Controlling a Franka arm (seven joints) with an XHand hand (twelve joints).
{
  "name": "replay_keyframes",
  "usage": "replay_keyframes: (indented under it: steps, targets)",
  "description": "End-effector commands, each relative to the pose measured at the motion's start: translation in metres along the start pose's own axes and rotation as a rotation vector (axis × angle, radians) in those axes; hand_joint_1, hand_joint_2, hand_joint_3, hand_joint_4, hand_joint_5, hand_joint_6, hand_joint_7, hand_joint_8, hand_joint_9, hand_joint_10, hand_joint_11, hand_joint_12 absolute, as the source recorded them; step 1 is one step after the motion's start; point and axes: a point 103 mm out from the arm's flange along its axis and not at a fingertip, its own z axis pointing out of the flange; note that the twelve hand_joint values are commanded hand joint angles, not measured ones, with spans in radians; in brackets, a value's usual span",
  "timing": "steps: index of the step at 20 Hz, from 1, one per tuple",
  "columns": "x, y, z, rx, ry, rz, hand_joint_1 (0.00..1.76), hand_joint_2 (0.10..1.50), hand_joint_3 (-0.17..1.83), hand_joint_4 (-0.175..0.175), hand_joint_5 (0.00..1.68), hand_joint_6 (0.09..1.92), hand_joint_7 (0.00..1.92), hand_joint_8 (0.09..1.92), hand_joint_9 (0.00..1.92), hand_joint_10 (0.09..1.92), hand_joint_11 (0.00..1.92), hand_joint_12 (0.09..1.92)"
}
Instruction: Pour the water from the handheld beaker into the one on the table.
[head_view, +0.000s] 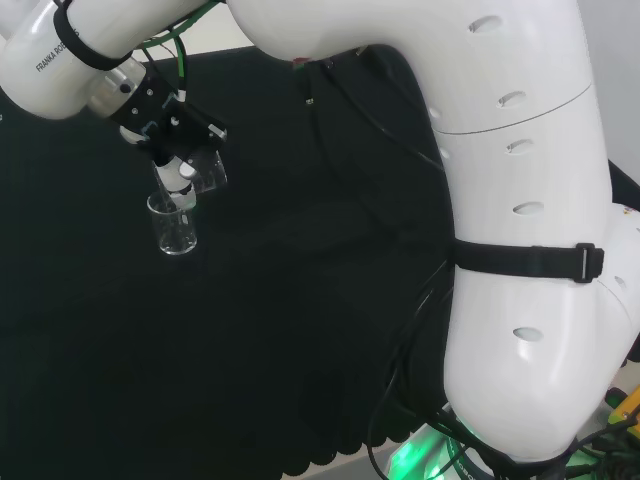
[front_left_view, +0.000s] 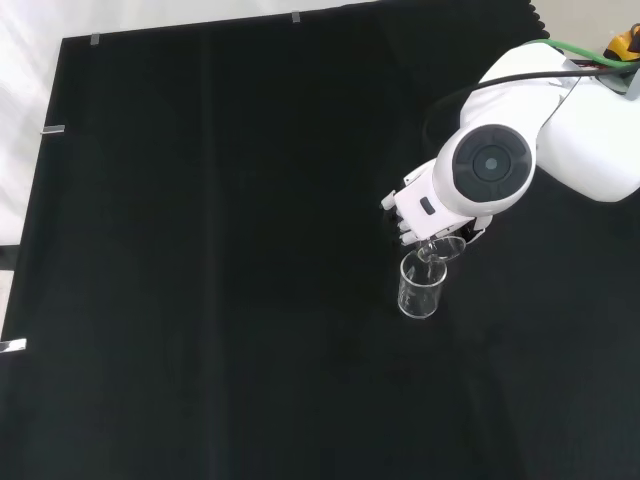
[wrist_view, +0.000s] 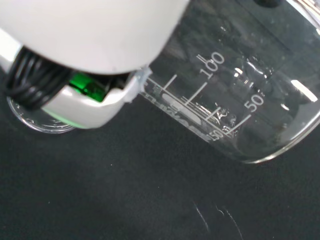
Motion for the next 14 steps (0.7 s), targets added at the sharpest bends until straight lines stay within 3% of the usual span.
replay_keyframes:
  steps: [1, 14]
  targets:
    - [-0.0003, -0.0004, 0.0000, -0.002, -0.001, 0.001, 1.33, 0.65, 0.56, -0.175, 1.46, 0.23, 1.59, 0.09, 1.54, 0.09, 1.08, 0.87]
    - [-0.0019, -0.0019, -0.0013, -0.004, -0.002, -0.003, 1.33, 0.65, 0.56, -0.175, 1.46, 0.23, 1.59, 0.09, 1.54, 0.09, 1.08, 0.87]
